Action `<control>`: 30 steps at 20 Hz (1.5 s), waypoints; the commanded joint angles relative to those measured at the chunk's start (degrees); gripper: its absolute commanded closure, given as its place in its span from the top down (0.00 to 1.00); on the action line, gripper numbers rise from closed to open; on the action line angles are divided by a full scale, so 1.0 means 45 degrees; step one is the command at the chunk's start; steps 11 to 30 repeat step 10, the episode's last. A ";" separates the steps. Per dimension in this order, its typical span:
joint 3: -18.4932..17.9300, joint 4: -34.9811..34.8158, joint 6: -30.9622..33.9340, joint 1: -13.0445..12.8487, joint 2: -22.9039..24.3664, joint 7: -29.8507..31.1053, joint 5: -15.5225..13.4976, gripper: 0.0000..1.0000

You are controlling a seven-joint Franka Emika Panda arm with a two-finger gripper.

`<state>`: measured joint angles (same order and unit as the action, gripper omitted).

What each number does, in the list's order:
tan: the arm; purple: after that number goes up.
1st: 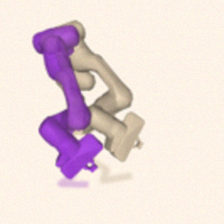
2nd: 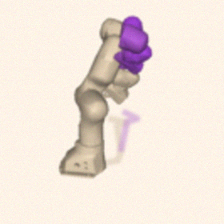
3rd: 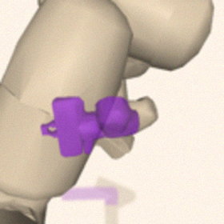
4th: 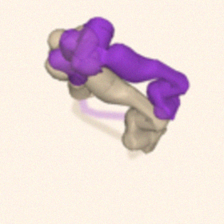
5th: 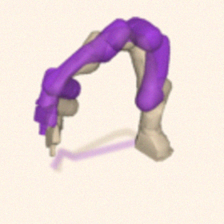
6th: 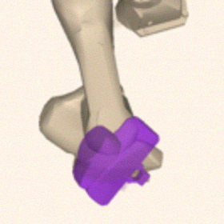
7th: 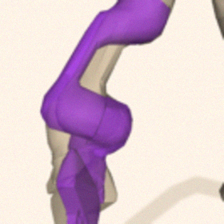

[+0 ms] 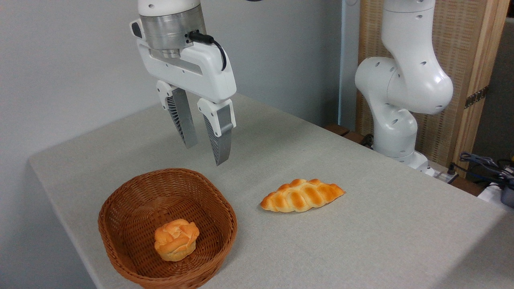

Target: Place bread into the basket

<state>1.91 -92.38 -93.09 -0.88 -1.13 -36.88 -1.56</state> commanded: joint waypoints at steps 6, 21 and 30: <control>-0.0014 -0.0037 0.0062 0.0079 0.0211 -0.0106 0.0074 1.00; -0.0014 -0.0037 0.0062 0.0099 0.0211 -0.0145 0.0111 1.00; -0.0014 -0.0037 0.0062 0.0099 0.0211 -0.0145 0.0111 1.00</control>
